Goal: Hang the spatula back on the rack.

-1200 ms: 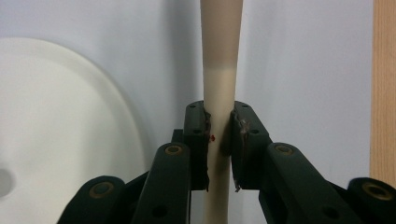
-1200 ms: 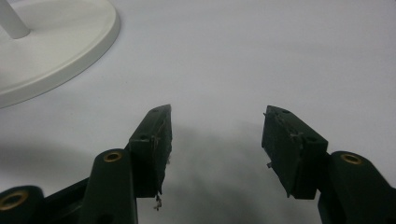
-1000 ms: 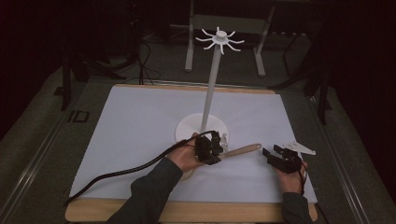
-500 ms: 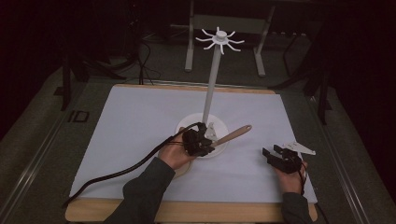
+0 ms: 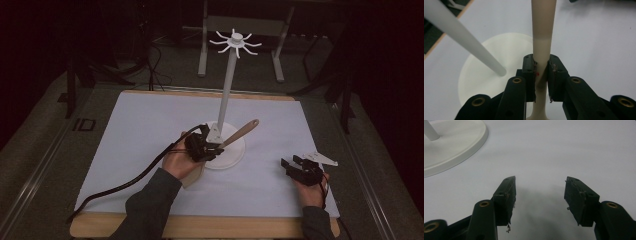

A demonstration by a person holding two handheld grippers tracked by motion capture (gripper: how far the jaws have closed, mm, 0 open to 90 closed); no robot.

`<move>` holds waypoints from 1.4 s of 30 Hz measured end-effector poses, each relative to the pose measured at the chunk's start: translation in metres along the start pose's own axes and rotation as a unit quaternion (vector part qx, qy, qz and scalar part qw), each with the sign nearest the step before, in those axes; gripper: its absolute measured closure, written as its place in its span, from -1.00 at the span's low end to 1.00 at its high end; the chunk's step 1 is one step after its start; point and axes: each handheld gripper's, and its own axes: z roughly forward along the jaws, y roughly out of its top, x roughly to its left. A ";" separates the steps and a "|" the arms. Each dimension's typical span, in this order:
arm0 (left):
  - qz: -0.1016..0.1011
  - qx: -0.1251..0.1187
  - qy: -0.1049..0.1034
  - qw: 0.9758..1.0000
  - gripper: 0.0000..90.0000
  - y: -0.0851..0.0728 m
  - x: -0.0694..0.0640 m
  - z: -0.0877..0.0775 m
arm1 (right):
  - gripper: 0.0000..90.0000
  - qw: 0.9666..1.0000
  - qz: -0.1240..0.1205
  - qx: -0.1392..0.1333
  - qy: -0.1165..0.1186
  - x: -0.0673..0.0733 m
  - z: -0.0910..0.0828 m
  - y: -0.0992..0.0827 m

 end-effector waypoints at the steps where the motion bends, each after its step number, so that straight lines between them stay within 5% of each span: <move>1: -0.003 -0.004 0.002 1.000 0.74 0.000 0.001 -0.002 | -0.06 1.000 0.001 0.000 0.000 0.000 0.000 0.000; 23: -0.039 -0.053 0.032 0.997 0.74 -0.007 0.017 -0.029 | -0.07 1.000 0.001 -0.002 -0.001 0.000 0.000 0.000; 42: -0.064 -0.099 0.055 0.992 0.74 -0.007 0.029 -0.054 | -0.07 1.000 0.000 0.000 0.000 0.000 0.000 0.000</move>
